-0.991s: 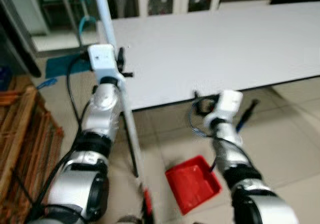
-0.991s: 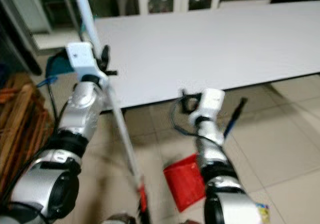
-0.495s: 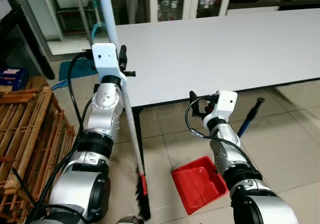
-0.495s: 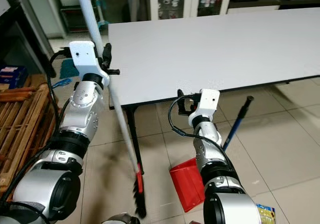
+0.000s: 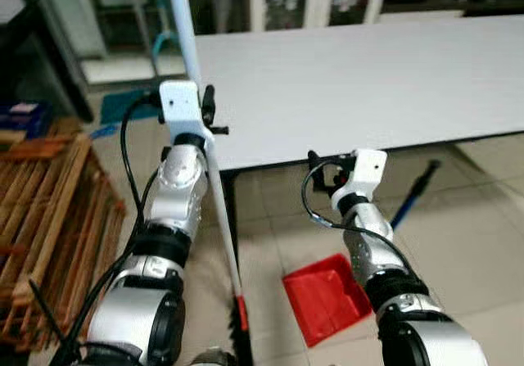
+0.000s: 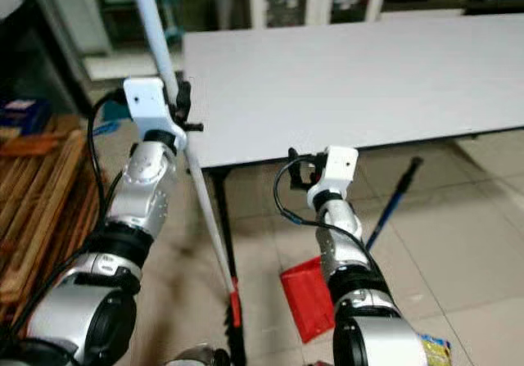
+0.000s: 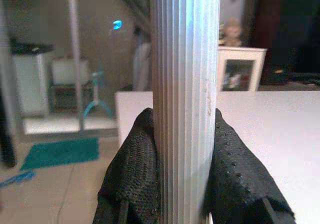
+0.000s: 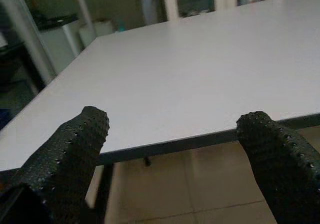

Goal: Sweep floor

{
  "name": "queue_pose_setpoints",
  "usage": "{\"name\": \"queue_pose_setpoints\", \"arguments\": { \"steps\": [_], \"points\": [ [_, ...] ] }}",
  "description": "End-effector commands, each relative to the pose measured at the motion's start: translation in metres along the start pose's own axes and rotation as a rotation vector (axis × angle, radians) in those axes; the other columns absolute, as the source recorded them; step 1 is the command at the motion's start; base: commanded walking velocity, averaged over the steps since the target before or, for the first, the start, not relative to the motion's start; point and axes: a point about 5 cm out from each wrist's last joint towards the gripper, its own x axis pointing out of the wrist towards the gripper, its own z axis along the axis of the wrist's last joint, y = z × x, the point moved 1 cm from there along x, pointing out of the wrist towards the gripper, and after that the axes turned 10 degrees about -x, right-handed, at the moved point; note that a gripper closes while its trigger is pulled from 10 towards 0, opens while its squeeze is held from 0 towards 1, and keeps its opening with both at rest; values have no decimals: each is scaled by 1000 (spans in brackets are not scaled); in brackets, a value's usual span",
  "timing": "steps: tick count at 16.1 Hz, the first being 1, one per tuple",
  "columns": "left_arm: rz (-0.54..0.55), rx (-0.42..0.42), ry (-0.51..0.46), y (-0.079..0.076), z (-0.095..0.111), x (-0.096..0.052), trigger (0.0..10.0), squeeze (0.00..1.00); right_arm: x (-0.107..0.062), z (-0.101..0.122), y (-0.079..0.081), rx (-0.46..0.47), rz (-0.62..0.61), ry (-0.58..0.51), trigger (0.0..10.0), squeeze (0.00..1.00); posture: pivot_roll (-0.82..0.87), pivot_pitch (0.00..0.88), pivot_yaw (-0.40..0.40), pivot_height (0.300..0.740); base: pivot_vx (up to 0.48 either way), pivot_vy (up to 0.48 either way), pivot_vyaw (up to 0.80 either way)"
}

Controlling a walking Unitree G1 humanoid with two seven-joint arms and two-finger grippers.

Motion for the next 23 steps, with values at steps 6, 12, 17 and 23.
{"name": "queue_pose_setpoints", "arguments": {
  "steps": [6, 12, 17, 23],
  "points": [
    [-24, 5, -48, -7, 14, 4, 10000, 0, -2, -2, 0, 7, 6, 5, 10000, 0, -54, 0, 50, 740, 0, 0, 0],
    [-5, 6, -51, -6, 17, 5, 10000, 0, -2, -2, -1, -20, 8, 5, 10000, 0, -44, 0, 40, 740, 0, -371, 196],
    [-1, 11, -54, -5, 19, 5, 10000, 0, -3, -3, -3, -9, -6, 16, 10000, 0, -42, 19, 39, 740, 0, -383, 114],
    [2, 8, -55, -4, 19, 5, 10000, 0, -4, -3, 2, -7, 26, 6, 10000, 0, -40, 28, 35, 740, 0, -121, 381]
  ]
}}
